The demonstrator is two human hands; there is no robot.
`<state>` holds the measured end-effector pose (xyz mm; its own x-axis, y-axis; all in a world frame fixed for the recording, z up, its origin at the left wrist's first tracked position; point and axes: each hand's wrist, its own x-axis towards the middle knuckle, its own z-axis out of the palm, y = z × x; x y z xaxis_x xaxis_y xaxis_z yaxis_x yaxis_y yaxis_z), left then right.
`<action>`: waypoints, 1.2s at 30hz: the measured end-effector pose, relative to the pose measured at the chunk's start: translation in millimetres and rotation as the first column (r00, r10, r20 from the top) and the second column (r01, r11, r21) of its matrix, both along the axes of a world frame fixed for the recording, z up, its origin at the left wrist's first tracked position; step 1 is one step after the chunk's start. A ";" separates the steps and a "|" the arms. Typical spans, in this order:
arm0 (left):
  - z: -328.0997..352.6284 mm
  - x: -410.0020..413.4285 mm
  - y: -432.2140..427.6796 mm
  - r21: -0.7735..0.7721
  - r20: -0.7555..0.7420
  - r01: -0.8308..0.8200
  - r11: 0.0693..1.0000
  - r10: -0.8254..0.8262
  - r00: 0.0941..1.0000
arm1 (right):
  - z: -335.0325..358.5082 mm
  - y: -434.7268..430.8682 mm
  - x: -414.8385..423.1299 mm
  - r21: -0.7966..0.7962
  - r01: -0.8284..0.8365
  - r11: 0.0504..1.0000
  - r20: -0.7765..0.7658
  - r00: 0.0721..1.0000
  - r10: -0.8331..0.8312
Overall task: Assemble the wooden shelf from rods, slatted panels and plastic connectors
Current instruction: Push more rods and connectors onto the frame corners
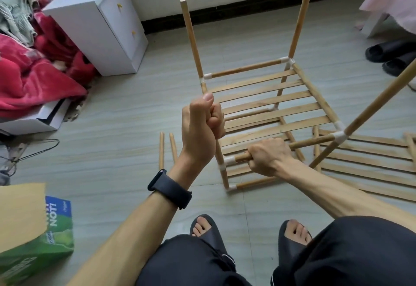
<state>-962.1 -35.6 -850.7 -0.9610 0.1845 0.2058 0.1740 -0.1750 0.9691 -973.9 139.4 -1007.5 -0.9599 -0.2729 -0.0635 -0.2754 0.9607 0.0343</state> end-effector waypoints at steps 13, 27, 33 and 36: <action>11.6 -2.7 -1.0 -0.060 0.046 -0.052 0.997 0.054 0.997 | 14.8 18.5 9.1 -0.142 -0.148 0.979 -0.023 0.989 0.146; 10.9 -25.9 -1.5 -0.096 0.029 -0.096 0.991 0.099 0.995 | -2.7 4.1 -19.5 -0.122 -0.098 0.988 -0.049 0.995 0.092; 9.1 -29.6 -0.4 -0.074 0.004 -0.131 0.989 0.132 0.991 | -4.1 3.9 -17.1 -0.147 -0.097 0.984 -0.086 0.993 0.085; 9.3 -31.9 -3.4 -0.060 0.016 -0.138 0.989 0.139 0.990 | 0.0 3.5 -13.9 -0.208 -0.063 0.976 -0.100 0.994 0.043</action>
